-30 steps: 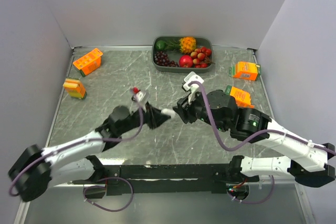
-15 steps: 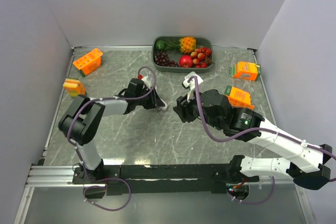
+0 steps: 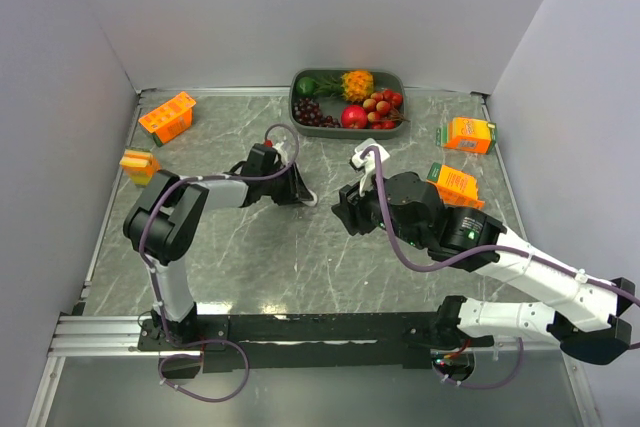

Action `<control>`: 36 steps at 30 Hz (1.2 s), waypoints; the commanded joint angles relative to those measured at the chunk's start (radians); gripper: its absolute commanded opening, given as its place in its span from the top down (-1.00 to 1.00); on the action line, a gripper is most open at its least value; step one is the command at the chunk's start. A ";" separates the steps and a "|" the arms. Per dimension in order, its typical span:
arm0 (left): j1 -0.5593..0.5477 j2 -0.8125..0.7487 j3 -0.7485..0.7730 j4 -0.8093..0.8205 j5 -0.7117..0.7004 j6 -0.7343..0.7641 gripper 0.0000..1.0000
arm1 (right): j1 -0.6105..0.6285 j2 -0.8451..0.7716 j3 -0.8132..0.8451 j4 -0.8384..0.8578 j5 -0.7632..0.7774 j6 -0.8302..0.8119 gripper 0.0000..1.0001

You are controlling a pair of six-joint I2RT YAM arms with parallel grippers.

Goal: Insert the wireless bluetooth earbuds into the charging case
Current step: Place the charging case at the center of the board, then reset both arms

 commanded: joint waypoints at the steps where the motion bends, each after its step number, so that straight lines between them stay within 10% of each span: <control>1: 0.007 0.016 -0.016 -0.083 -0.048 0.039 0.12 | -0.008 -0.030 -0.007 0.028 0.000 0.007 -0.02; 24: 0.072 -0.229 -0.128 -0.314 -0.154 0.080 -0.06 | -0.010 -0.062 -0.025 0.022 0.001 0.004 -0.02; 34: 0.014 -0.824 -0.195 -0.491 -0.611 0.005 -0.16 | -0.014 -0.104 -0.134 0.091 0.047 0.019 -0.04; 35: 0.011 -0.861 -0.224 -0.498 -0.722 -0.051 -0.21 | -0.014 -0.104 -0.148 0.105 0.075 0.025 -0.05; 36: 0.011 -0.922 -0.236 -0.527 -0.767 -0.093 -0.99 | -0.016 -0.102 -0.170 0.114 0.085 0.031 -0.06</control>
